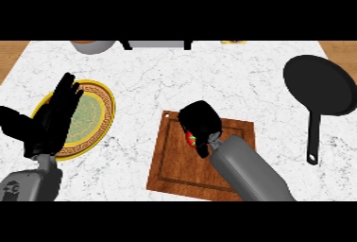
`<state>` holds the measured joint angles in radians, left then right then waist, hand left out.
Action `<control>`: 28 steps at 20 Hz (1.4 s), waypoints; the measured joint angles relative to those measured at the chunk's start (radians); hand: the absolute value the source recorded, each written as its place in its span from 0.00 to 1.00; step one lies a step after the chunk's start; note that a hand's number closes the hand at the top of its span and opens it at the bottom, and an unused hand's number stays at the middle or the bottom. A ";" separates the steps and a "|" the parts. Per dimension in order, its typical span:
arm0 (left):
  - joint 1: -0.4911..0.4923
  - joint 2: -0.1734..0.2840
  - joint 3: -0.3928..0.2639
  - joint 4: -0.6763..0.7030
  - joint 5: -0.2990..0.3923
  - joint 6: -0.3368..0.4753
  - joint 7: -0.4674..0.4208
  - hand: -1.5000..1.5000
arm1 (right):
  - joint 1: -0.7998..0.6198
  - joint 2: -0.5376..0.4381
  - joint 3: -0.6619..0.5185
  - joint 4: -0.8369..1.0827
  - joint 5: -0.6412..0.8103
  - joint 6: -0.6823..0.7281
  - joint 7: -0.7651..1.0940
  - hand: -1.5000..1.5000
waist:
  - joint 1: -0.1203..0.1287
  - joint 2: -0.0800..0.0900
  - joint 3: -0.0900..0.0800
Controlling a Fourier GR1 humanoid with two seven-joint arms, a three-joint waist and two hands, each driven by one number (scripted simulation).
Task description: Pick the tomato from the cutting board and place it in the pan
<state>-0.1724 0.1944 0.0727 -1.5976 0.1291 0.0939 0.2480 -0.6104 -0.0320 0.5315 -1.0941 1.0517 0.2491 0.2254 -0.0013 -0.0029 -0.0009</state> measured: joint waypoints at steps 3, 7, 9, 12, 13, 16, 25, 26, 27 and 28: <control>0.011 0.001 0.004 -0.002 0.000 0.000 -0.006 0.50 | -0.043 -0.038 -0.163 0.046 -0.002 -0.051 0.164 1.00 | -0.006 0.006 0.000; 0.008 0.003 0.002 -0.004 0.006 -0.010 -0.004 0.50 | -0.139 -0.099 -0.308 0.105 0.053 -0.137 0.380 1.00 | 0.006 0.010 0.000; 0.006 -0.003 -0.009 -0.003 0.001 -0.012 -0.006 0.50 | -0.203 -0.118 -0.338 0.138 0.102 -0.180 0.467 1.00 | 0.017 0.011 0.000; -0.001 -0.012 -0.015 0.010 -0.006 -0.009 -0.018 0.50 | -0.296 -0.141 -0.360 0.180 0.172 -0.228 0.560 1.00 | 0.023 0.011 0.000; 0.002 -0.014 -0.016 0.012 -0.004 -0.012 -0.023 0.50 | -0.327 -0.147 -0.369 0.196 0.187 -0.235 0.579 1.00 | 0.023 0.010 0.000; -0.002 -0.010 -0.010 0.009 -0.001 -0.018 -0.017 0.50 | -0.408 -0.151 -0.397 0.245 0.215 -0.243 0.625 1.00 | 0.022 0.008 0.000; -0.008 -0.008 0.002 0.001 0.001 -0.022 0.002 0.50 | -0.474 -0.261 -0.515 0.355 0.227 -0.378 0.611 1.00 | 0.017 0.008 0.001; -0.007 -0.012 -0.002 0.001 -0.004 -0.018 0.002 0.50 | -0.474 -0.276 -0.527 0.369 0.228 -0.397 0.605 1.00 | 0.017 0.008 0.001; -0.003 -0.009 0.000 -0.009 -0.004 -0.020 0.008 0.50 | -0.472 -0.293 -0.540 0.379 0.224 -0.409 0.594 1.00 | 0.017 0.008 0.001; -0.002 -0.006 0.005 -0.018 0.002 -0.021 0.017 0.50 | -0.467 -0.312 -0.555 0.383 0.217 -0.421 0.582 1.00 | 0.016 0.007 0.001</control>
<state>-0.1744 0.1886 0.0779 -1.6152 0.1312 0.0725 0.2651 -1.0777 -0.3441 -0.0237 -0.7109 1.2688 -0.1717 0.8077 0.0146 0.0043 0.0001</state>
